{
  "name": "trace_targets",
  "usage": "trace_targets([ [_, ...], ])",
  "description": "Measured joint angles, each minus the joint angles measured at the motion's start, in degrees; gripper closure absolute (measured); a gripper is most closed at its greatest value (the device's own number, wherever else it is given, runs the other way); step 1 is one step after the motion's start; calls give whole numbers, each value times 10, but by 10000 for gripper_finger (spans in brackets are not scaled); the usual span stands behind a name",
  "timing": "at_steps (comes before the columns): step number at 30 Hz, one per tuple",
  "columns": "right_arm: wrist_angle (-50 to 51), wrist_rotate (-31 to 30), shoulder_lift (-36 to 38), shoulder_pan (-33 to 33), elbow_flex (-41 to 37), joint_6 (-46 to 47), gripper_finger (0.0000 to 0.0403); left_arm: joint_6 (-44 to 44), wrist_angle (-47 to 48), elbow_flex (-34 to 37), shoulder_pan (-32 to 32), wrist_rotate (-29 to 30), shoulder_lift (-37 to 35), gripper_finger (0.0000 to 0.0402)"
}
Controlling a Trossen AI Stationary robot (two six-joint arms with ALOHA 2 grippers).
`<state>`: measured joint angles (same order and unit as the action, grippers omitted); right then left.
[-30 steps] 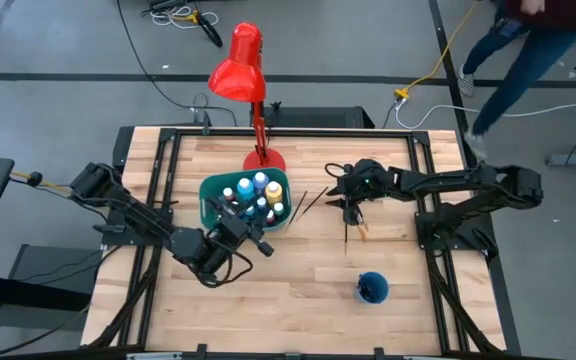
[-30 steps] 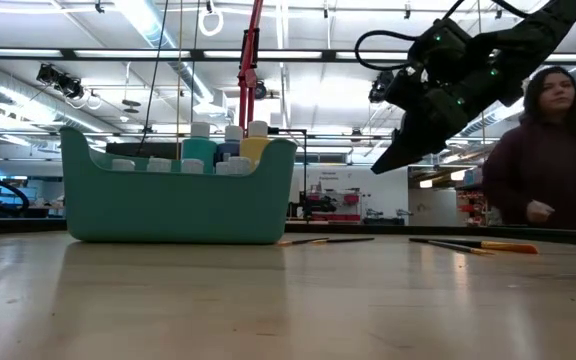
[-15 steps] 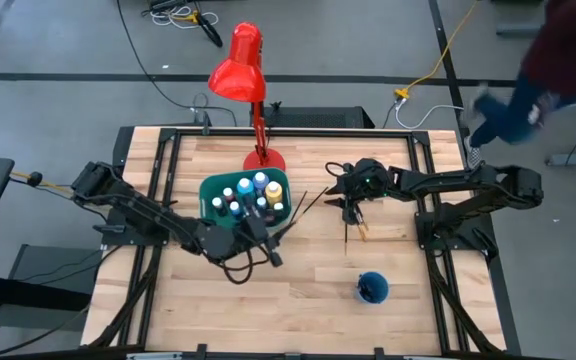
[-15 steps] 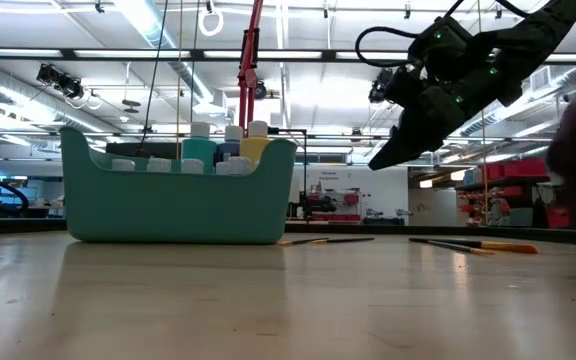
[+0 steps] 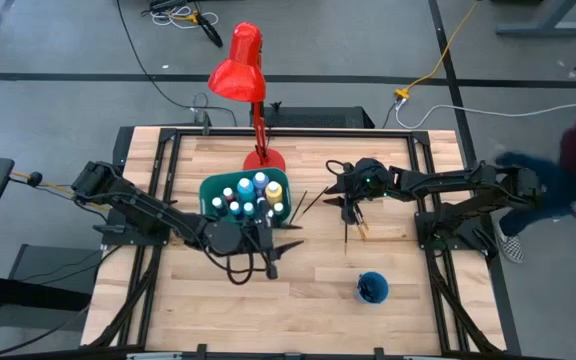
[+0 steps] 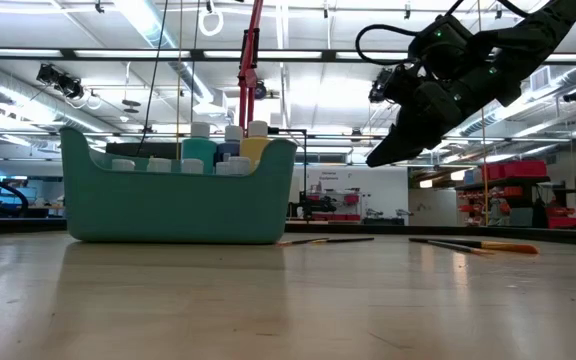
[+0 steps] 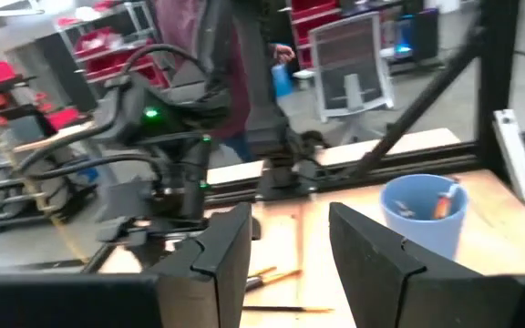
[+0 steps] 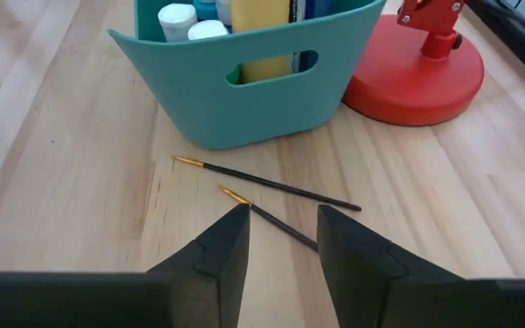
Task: Pick & Place Paint Supplies
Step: Put the gold paint brush into the blue cup
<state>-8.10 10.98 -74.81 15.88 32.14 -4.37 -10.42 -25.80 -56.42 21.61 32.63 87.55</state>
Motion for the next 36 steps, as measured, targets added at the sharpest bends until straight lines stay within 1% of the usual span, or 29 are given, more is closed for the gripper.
trace_targets([
  [3, -6, 0, 0, 0, 0, -36, 260, -7, 0, 0, 0, -6, 0, 246],
  [5, -15, 0, 0, 0, 0, -44, 251, -5, 1, 0, 0, -5, 0, 246],
  [9, -31, 0, 0, 0, 0, -48, 219, 0, 11, 0, 0, -6, 0, 246],
  [13, -40, 0, 0, 0, 0, -70, 187, -9, 11, 0, 0, -6, 0, 246],
  [17, -53, 0, 0, 0, 0, -71, 169, -26, 11, 0, 0, -5, 0, 246],
  [25, -89, 6, 0, 0, 0, -72, 169, -20, 11, 0, 0, -6, 0, 246],
  [30, -89, 7, 0, 0, 0, -68, 175, -25, 11, 0, 0, -6, 0, 246],
  [36, -86, 51, 0, -2, 0, -34, 178, -27, 11, 0, -1, -6, 0, 246],
])
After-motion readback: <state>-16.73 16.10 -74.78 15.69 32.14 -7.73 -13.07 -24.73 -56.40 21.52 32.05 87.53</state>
